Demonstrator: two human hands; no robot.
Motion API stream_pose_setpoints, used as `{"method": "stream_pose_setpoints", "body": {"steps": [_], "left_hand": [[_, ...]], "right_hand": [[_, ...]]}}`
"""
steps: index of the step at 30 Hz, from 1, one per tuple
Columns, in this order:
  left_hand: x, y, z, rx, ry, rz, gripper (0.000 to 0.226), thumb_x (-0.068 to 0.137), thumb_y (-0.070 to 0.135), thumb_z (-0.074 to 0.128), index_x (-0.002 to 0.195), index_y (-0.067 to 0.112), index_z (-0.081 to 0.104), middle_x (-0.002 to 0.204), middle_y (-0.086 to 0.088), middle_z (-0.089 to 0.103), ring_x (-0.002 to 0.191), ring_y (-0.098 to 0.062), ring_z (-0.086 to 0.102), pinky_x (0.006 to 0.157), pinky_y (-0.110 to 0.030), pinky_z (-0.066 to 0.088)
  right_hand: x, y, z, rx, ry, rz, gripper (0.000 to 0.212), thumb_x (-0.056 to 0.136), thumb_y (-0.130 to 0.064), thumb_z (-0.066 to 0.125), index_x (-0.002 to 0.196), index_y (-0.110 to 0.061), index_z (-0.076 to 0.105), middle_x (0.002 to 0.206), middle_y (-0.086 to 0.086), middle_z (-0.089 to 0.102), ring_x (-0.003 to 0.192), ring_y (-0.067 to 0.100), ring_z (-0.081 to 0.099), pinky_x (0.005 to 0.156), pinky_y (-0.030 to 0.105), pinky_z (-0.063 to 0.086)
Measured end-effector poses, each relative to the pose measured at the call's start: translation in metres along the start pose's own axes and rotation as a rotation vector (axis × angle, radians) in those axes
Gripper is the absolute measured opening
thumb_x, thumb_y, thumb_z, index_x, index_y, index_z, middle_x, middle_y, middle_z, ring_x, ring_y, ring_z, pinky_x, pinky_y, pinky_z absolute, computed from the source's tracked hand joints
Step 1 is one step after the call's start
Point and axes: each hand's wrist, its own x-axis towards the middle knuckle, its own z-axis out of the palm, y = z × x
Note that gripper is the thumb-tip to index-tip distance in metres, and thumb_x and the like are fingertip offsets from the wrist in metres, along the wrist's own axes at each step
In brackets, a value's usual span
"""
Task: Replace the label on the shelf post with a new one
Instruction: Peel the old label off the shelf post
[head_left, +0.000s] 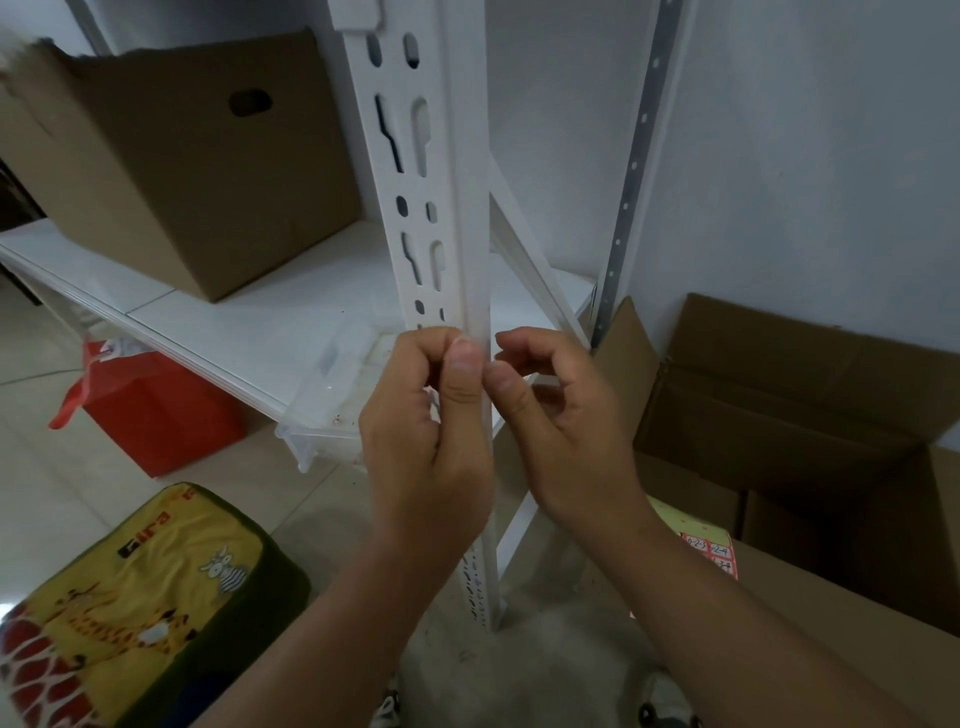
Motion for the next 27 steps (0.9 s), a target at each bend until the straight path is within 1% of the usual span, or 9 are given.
{"method": "stream_pose_setpoints", "body": {"steps": [3, 5, 9, 11, 15, 18, 21, 24, 27], "left_hand": [[0.004, 0.0, -0.003, -0.074, 0.054, -0.091, 0.023, 0.099, 0.021, 0.038, 0.079, 0.021, 0.05, 0.068, 0.009, 0.054, 0.061, -0.008, 0.052, 0.058, -0.017, 0.043], [0.008, -0.004, -0.006, -0.097, 0.103, -0.153, 0.032, 0.102, 0.015, 0.037, 0.072, 0.018, 0.049, 0.062, 0.011, 0.053, 0.057, -0.004, 0.05, 0.056, -0.013, 0.041], [0.016, -0.016, -0.009, -0.073, 0.171, -0.254, 0.045, 0.103, 0.017, 0.041, 0.06, 0.007, 0.048, 0.051, 0.006, 0.049, 0.048, -0.003, 0.045, 0.051, -0.011, 0.039], [0.018, -0.024, -0.009, -0.05, 0.195, -0.308, 0.044, 0.103, 0.022, 0.043, 0.061, 0.006, 0.047, 0.054, 0.004, 0.046, 0.049, -0.003, 0.041, 0.05, -0.011, 0.036], [0.021, -0.034, -0.002, 0.026, 0.228, -0.397, 0.03, 0.104, 0.026, 0.037, 0.075, 0.021, 0.041, 0.072, 0.006, 0.043, 0.06, 0.001, 0.04, 0.058, -0.012, 0.039], [0.019, -0.035, 0.005, -0.049, 0.209, -0.483, 0.024, 0.105, 0.024, 0.033, 0.082, 0.021, 0.041, 0.075, 0.009, 0.046, 0.062, 0.007, 0.045, 0.062, -0.01, 0.042], [0.017, -0.032, 0.011, -0.113, 0.184, -0.595, 0.026, 0.106, 0.026, 0.03, 0.083, 0.018, 0.04, 0.069, 0.007, 0.043, 0.053, 0.006, 0.043, 0.054, -0.011, 0.039], [0.017, -0.031, 0.017, -0.163, 0.226, -0.658, 0.03, 0.106, 0.025, 0.03, 0.078, 0.015, 0.04, 0.06, 0.008, 0.042, 0.046, 0.004, 0.042, 0.046, -0.011, 0.037], [0.017, -0.034, 0.02, -0.161, 0.242, -0.67, 0.032, 0.105, 0.028, 0.031, 0.075, 0.02, 0.04, 0.06, 0.011, 0.043, 0.052, 0.0, 0.042, 0.054, -0.018, 0.039]], "right_hand": [[0.0, 0.003, 0.004, -0.054, -0.008, -0.038, 0.033, 0.088, -0.053, 0.048, 0.109, -0.029, 0.056, 0.104, -0.009, 0.059, 0.098, 0.003, 0.057, 0.078, 0.012, 0.048], [0.001, 0.005, 0.005, -0.01, -0.004, 0.007, 0.023, 0.094, -0.045, 0.05, 0.109, -0.029, 0.056, 0.106, -0.01, 0.06, 0.099, 0.0, 0.057, 0.079, 0.01, 0.047], [0.006, 0.007, 0.006, 0.126, -0.013, 0.161, 0.015, 0.097, -0.033, 0.048, 0.11, -0.036, 0.056, 0.103, -0.025, 0.06, 0.099, -0.008, 0.057, 0.078, 0.007, 0.047], [0.008, 0.006, 0.009, 0.179, -0.033, 0.208, 0.017, 0.097, -0.035, 0.047, 0.109, -0.036, 0.059, 0.101, -0.025, 0.062, 0.098, -0.006, 0.059, 0.079, 0.008, 0.049], [0.013, -0.005, 0.014, 0.288, -0.063, 0.212, 0.017, 0.098, -0.032, 0.046, 0.095, -0.035, 0.062, 0.083, -0.031, 0.066, 0.087, -0.009, 0.063, 0.067, 0.004, 0.047], [0.015, -0.007, 0.019, 0.286, -0.043, 0.196, 0.024, 0.099, -0.029, 0.043, 0.094, -0.024, 0.066, 0.086, -0.016, 0.069, 0.085, 0.002, 0.066, 0.072, 0.015, 0.054], [0.013, -0.003, 0.024, 0.301, -0.021, 0.189, 0.027, 0.1, -0.027, 0.042, 0.104, -0.013, 0.065, 0.099, -0.002, 0.069, 0.093, 0.01, 0.067, 0.081, 0.028, 0.057], [0.011, -0.001, 0.025, 0.354, -0.025, 0.193, 0.025, 0.1, -0.023, 0.043, 0.109, -0.011, 0.063, 0.104, 0.001, 0.068, 0.096, 0.009, 0.066, 0.079, 0.022, 0.056], [0.009, -0.002, 0.025, 0.36, -0.019, 0.173, 0.025, 0.1, -0.024, 0.043, 0.109, -0.014, 0.064, 0.104, -0.002, 0.069, 0.097, 0.008, 0.066, 0.078, 0.021, 0.056]]}}
